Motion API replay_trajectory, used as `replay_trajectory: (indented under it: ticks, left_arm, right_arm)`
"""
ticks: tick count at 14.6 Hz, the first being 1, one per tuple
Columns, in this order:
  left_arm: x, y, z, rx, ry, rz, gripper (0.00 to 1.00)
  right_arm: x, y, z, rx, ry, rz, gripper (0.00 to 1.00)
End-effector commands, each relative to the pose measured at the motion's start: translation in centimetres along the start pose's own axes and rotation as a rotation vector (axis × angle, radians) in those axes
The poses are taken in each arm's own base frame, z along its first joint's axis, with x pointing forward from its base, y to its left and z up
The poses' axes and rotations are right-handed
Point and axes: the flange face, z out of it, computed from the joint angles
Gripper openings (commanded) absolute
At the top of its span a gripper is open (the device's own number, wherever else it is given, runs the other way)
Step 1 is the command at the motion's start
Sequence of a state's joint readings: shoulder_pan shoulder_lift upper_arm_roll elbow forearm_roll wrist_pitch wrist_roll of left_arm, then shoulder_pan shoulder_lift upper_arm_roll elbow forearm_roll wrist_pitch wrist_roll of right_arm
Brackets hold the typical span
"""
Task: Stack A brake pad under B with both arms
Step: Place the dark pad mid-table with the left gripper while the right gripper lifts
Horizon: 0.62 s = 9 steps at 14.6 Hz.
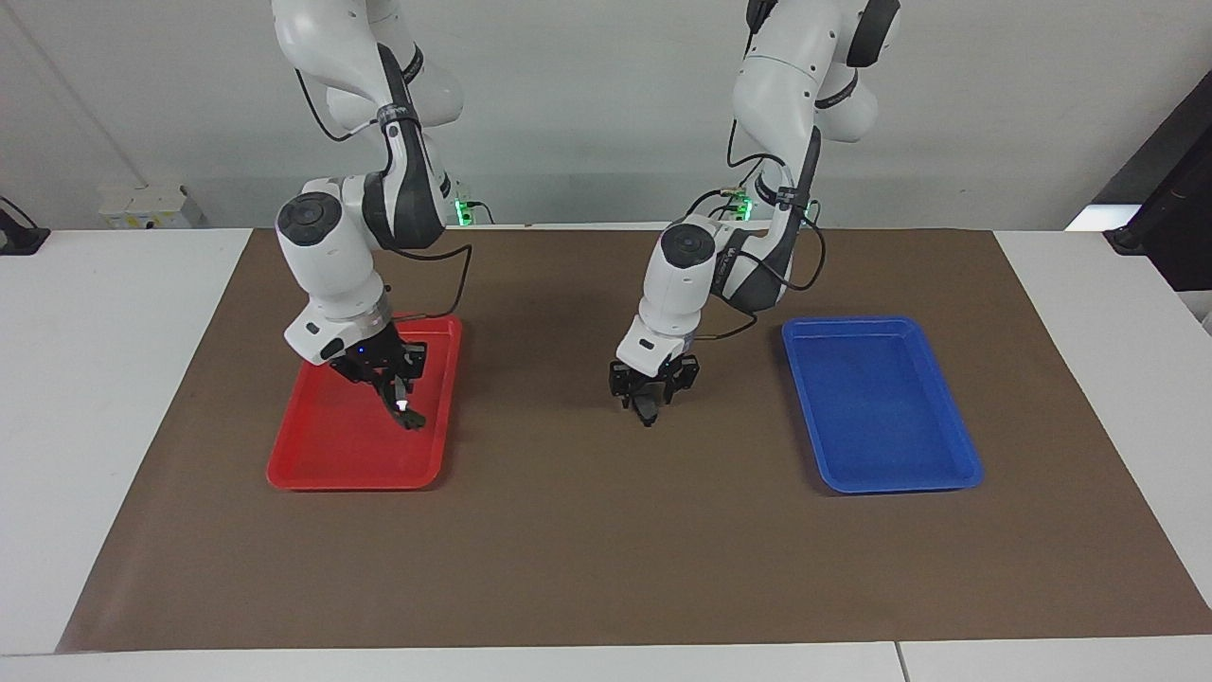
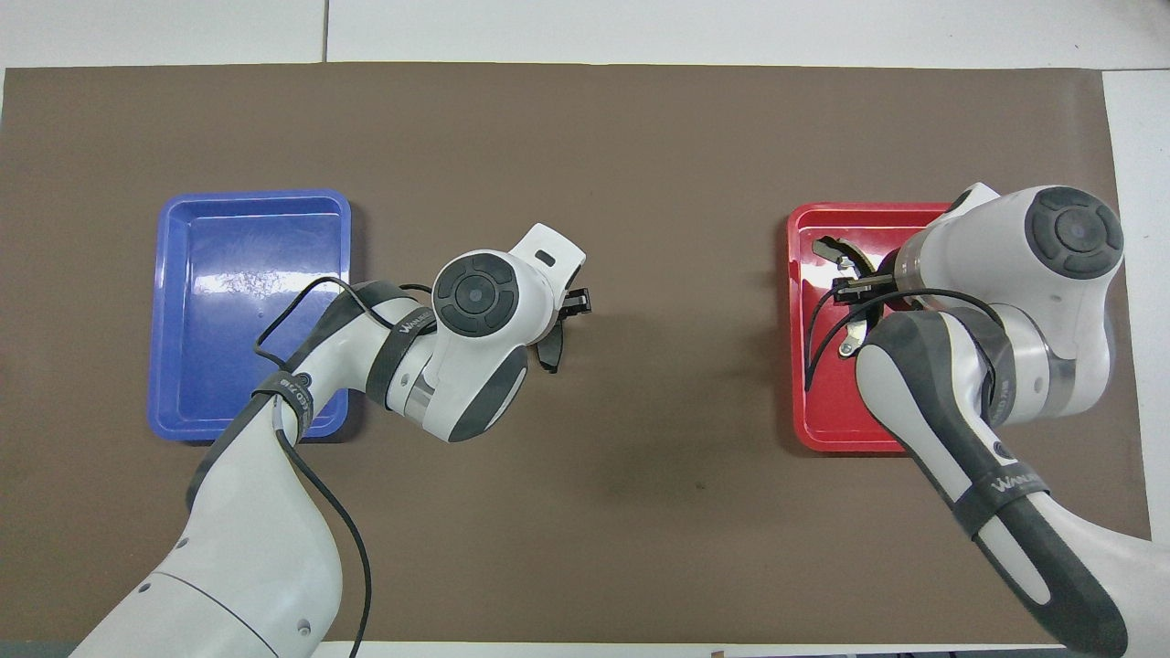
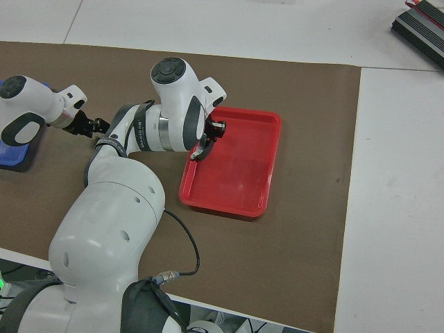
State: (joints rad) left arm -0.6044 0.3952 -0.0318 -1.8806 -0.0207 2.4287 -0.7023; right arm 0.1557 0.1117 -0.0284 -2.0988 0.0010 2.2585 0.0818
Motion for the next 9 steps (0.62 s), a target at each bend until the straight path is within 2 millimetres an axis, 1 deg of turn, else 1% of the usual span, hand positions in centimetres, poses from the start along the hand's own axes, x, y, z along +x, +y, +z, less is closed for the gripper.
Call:
replay_trajectory:
  ticks: [1, 2, 3, 6, 7, 9]
  left_arm:
    - [2.3, -3.5, -5.8, 0.024, -0.022, 0.012, 1.00]
    - [3.0, -5.2, -7.5, 0.041, -0.042, 0.053, 1.00]
    - [3.9, -7.1, -9.2, 0.053, -0.058, 0.088, 1.00]
    - [7.1, -14.2, -13.9, 0.085, -0.127, 0.173, 1.00]
    - [8.1, -16.6, -15.3, 0.087, -0.140, 0.197, 1.00]
    - [9.9, -21.5, -18.1, 0.083, -0.155, 0.253, 1.00]
  right_arm:
    - [-0.2, -3.7, -1.7, 0.008, 0.008, 0.014, 0.00]
    - [0.0, -5.5, -2.1, 0.010, 0.009, 0.016, 0.00]
    - [0.0, -7.8, -2.6, 0.014, 0.017, 0.016, 0.00]
    - [0.2, -13.8, -3.4, 0.029, 0.045, -0.012, 0.00]
    - [0.3, -15.4, -3.3, 0.028, 0.046, -0.018, 0.00]
    - [0.2, -19.8, -3.9, 0.034, 0.059, -0.006, 0.00]
